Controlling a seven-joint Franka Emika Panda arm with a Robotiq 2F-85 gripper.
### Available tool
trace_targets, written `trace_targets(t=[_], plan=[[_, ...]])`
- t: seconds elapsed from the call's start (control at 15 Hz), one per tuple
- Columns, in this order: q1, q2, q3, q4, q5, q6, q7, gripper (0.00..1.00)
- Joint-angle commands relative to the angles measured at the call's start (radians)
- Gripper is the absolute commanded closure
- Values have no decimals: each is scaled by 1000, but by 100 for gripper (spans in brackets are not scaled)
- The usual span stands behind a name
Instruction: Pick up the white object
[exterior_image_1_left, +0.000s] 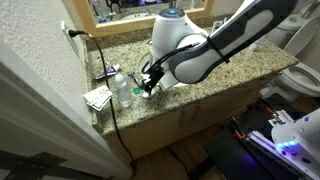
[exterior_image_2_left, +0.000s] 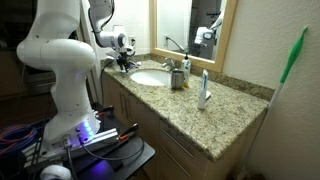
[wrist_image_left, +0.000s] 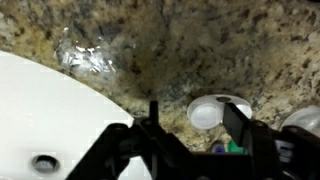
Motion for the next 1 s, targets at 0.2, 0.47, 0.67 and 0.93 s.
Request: trace_targets(t=[0.2,0.47,0.67,0.93], plan=[[-2,-6,5,6,1,-17,-2,84],[-2,-2,5,9,0,-10,-2,59],[-7,1,11,9,7,-11,-10,64],[2,-9,2,5,-5,-15,5,15]])
